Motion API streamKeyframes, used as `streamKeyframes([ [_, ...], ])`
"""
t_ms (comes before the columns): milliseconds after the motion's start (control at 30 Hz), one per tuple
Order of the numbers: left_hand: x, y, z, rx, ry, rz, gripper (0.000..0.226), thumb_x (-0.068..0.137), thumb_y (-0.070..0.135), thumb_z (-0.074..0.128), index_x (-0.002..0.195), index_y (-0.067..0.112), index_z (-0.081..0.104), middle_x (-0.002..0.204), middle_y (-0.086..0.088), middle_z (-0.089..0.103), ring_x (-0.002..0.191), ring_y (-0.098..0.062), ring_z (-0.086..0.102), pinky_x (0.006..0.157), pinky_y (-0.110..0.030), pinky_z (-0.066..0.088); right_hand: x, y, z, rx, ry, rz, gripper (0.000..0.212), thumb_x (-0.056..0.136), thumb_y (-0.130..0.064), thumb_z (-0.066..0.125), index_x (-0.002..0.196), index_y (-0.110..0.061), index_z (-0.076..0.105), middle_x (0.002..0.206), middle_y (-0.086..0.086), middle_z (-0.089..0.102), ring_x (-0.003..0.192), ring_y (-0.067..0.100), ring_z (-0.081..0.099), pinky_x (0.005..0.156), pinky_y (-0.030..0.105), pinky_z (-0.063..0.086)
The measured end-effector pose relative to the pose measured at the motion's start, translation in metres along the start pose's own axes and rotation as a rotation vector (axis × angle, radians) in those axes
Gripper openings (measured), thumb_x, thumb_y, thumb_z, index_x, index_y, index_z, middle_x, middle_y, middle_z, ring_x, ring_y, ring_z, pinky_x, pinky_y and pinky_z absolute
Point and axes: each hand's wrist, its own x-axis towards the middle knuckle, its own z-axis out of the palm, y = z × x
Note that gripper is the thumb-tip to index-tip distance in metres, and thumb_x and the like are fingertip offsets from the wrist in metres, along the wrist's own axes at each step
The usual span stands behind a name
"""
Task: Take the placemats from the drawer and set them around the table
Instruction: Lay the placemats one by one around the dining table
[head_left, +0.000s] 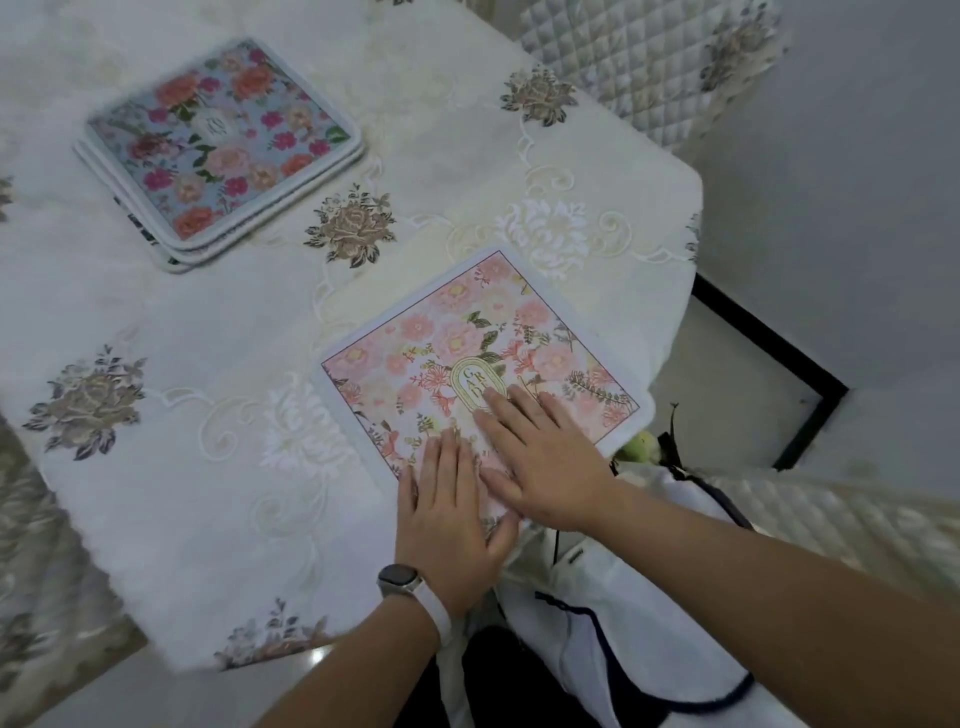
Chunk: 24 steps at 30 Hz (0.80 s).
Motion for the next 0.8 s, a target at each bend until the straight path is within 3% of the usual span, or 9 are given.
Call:
streamKeyframes([
  [300,0.007,-0.001,0.001,0.094,-0.003,-0.071,0.091,0.084,0.072,0.033,0.153,0.014,0.019,0.161,-0.005,0.012,0.148,-0.021,0.006,0.117,-0.05,0.01,-0.019,0.061,-0.002,-0.075,0.031,0.07,0.068,0.095,-0.058,0.03,0.153,-0.024,0.024,0.161,0.002,0.018,0.148,0.022,0.015,0.118,0.045,0.008],
  [467,0.026,-0.031,-0.016,0.037,0.007,-0.198,0.082,0.088,0.071,0.019,0.153,0.028,-0.003,0.161,0.003,-0.012,0.147,-0.018,-0.014,0.117,-0.047,-0.004,-0.014,0.095,-0.012,-0.049,0.008,0.161,0.068,0.095,-0.059,0.019,0.155,-0.027,0.014,0.162,-0.002,0.006,0.149,0.019,0.004,0.119,0.041,0.001],
  [633,0.04,-0.065,-0.033,-0.004,0.025,-0.305,0.08,0.09,0.071,0.018,0.153,0.029,-0.005,0.161,0.003,-0.014,0.147,-0.018,-0.014,0.118,-0.048,-0.002,-0.005,0.115,-0.025,0.002,-0.044,0.256,0.065,0.096,-0.058,0.008,0.155,-0.031,0.001,0.163,-0.007,-0.004,0.15,0.021,-0.002,0.118,0.044,-0.003],
  [733,0.036,-0.08,-0.047,0.009,0.021,-0.348,0.076,0.091,0.067,0.021,0.153,0.024,0.013,0.162,-0.003,0.006,0.148,-0.023,0.002,0.118,-0.05,0.009,-0.001,0.112,-0.043,-0.017,-0.021,0.304,0.06,0.098,-0.05,0.015,0.15,-0.022,0.028,0.156,0.006,0.028,0.143,0.029,0.027,0.116,0.05,0.012],
  [800,0.028,-0.087,-0.063,0.022,0.039,-0.366,0.071,0.09,0.065,0.026,0.143,0.018,0.035,0.154,-0.009,0.031,0.143,-0.029,0.022,0.114,-0.052,0.024,0.002,0.105,-0.058,-0.023,0.013,0.319,0.056,0.09,-0.044,0.018,0.126,-0.015,0.051,0.127,0.007,0.052,0.12,0.029,0.05,0.111,0.047,0.021],
])
